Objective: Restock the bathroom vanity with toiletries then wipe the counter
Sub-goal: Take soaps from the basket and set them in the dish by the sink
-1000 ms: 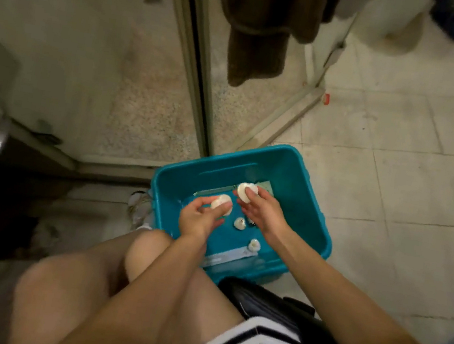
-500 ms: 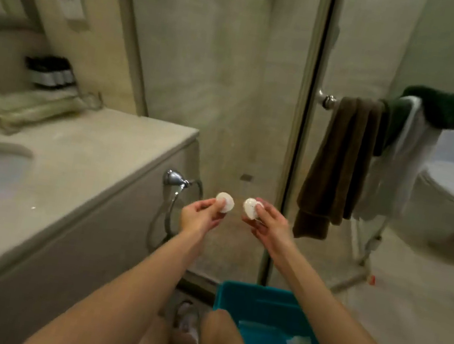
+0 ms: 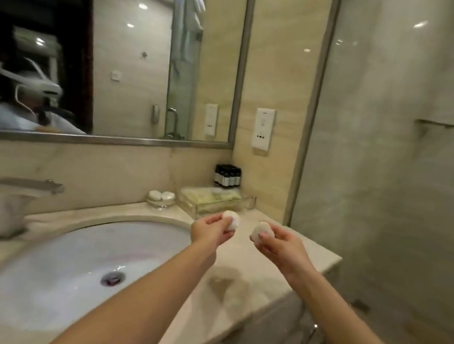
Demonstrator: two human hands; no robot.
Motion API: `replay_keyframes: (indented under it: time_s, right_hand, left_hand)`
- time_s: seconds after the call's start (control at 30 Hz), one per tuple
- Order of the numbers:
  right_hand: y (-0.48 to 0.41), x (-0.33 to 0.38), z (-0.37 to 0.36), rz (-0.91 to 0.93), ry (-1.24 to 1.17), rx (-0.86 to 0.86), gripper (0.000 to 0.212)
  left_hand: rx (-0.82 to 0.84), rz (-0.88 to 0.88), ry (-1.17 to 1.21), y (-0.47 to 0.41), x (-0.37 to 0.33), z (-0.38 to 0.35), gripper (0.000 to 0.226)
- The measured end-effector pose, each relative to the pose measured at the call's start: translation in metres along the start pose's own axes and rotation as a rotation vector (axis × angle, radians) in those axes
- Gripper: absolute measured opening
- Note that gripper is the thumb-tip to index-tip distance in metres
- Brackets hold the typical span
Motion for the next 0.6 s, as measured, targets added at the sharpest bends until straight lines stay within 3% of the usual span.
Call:
replay_keyframes:
  time_s: [0.33,0.6]
  right_hand:
    - [-0.169,-0.040,-0.102,-0.090,0.255,0.027,0.026]
    - [-0.293,-0.058,-0.139,-0.011,0.456,0.110,0.020]
  left_hand:
    - [-0.378,0.056,-0.018,-0.118,-0.031,0.155,0.017]
    - [-0.417,-0.003,-0.238,-0.219,-0.058,0.180,0.019]
Point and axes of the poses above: each hand's wrist, its own y-axis away from the middle knuckle, its own z-axis out of the back of the hand, x = y × z, the point moved 1 cm from there along -y, towards the middle knuckle, and after that the axes turned 8 degrees about x, right-handed, at the moved point
